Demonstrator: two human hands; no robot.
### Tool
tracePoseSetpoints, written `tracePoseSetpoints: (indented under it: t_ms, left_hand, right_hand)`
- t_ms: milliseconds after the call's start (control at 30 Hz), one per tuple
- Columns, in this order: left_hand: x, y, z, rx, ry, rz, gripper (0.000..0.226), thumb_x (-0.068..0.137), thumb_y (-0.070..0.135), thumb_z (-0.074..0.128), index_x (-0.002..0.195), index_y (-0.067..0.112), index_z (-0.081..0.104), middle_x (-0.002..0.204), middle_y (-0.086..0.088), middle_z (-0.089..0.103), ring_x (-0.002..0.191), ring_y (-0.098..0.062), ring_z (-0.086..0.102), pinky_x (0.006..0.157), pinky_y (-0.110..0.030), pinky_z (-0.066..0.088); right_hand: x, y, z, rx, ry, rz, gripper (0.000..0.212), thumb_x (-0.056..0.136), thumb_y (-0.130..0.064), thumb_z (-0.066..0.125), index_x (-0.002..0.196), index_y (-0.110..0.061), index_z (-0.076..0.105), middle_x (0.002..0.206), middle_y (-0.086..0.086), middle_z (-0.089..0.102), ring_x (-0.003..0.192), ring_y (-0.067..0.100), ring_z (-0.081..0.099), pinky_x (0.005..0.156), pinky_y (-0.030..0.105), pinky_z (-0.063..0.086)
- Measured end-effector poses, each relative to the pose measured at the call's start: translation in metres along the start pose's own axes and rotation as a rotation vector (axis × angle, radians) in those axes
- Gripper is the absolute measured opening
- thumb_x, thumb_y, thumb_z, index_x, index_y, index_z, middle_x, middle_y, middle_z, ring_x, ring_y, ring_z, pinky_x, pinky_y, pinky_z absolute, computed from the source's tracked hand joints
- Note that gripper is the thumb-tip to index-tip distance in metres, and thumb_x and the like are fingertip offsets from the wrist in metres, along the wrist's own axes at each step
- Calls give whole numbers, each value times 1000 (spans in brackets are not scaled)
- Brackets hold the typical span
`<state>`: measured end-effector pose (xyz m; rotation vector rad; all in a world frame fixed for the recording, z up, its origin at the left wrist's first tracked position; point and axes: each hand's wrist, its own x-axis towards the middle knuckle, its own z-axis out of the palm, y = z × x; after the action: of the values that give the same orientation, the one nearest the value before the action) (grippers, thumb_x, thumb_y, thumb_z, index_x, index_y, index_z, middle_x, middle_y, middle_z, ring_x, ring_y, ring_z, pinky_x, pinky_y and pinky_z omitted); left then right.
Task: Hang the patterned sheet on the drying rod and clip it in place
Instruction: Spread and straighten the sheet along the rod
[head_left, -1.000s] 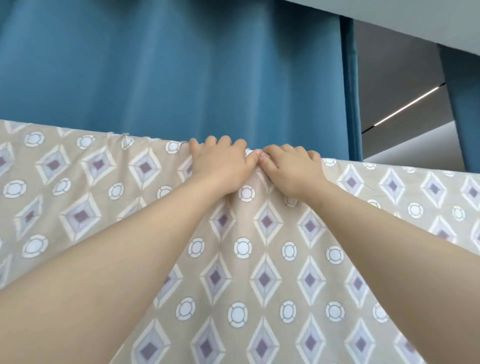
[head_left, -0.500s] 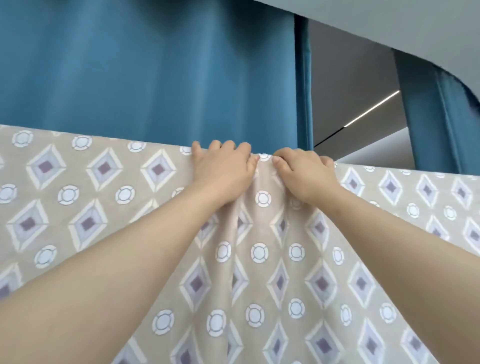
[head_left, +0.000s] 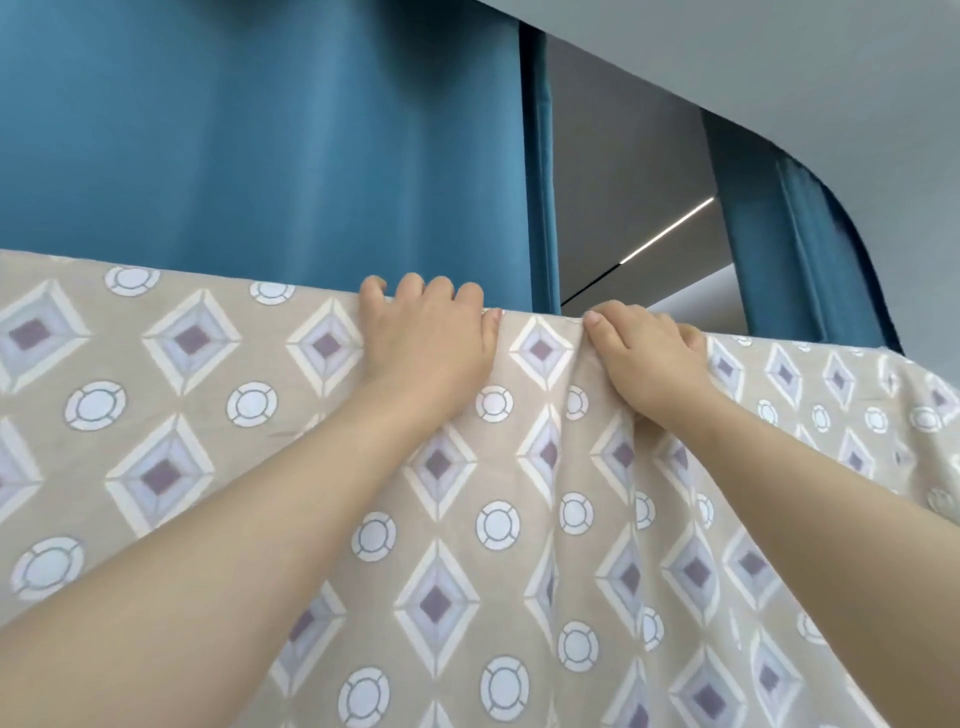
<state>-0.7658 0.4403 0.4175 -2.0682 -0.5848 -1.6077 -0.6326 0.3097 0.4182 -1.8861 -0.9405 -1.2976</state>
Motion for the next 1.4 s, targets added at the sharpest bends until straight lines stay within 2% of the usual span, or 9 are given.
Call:
tracePoseSetpoints:
  t_ms: [133,300,533,800,967,1100,1167,1300,1400]
  left_hand:
    - [8,45,10,-90,-16,76,39,100,38,20,107,19,53,109,-2,59,107,-27,48,97,-45,26]
    - [17,89,19,-6,33,36,47,100,40,16,103,21,60,103,-3,64,100,-27,50,87,-40,27]
    - [23,137,28,52,76,-214,46,97,30,20,93,15,64,98,-8,63,102,-30,50,99,-44,24]
    - [37,248,43,-25,-40,-115,43,99,37,17,105,23,57,111,-5,58,112,-29,45,102,-49,21]
    - [46,298,48,-97,-46,-37,42,99,39,18,109,25,56,111,-4,58,112,-28,46,101,-47,21]
    - [56,325,51,-78,-54,-5,40,99,39,20,105,20,55,108,-6,59,108,-29,48,98,-45,24]
    - [58,339,53,-72,-53,27,39,99,38,20,105,19,54,109,-6,59,108,-29,48,96,-44,25]
    - [63,364,61,-88,-114,58,40,99,39,19,110,20,53,114,-7,57,111,-30,46,94,-44,26]
    - [71,379,70,-111,-180,58,41,99,41,19,116,21,50,121,-7,54,115,-31,44,94,-44,26]
  right_hand:
    - [4,17,2,-5,16,-13,36,100,-37,20,99,-26,54,100,-5,53,115,20,44,95,34,20]
    - [14,67,-12,23,25,11,42,100,-37,18,63,-23,34,69,-8,43,96,21,46,94,36,21]
    - [23,153,-30,6,-24,-42,42,100,-40,18,67,-24,38,76,-9,48,94,17,41,93,37,22]
    - [30,239,-47,21,-42,-84,40,100,-38,20,80,-20,49,91,-3,56,104,22,46,91,37,21]
    - [34,280,-59,-27,-38,-53,40,99,-38,19,67,-23,38,91,-3,53,109,23,43,89,35,19]
    - [31,316,-75,-52,-42,-17,39,99,-38,18,103,-27,55,107,-3,56,116,21,41,99,39,19]
    - [32,328,-80,-53,-43,-1,39,99,-37,18,106,-25,55,108,-2,57,114,21,41,96,38,19]
    - [25,355,-79,14,-122,160,36,98,-41,19,116,-33,48,115,-2,55,116,24,42,96,40,22]
    - [10,382,-73,170,-210,290,34,96,-44,25,101,-21,51,105,1,58,110,29,51,102,42,32]
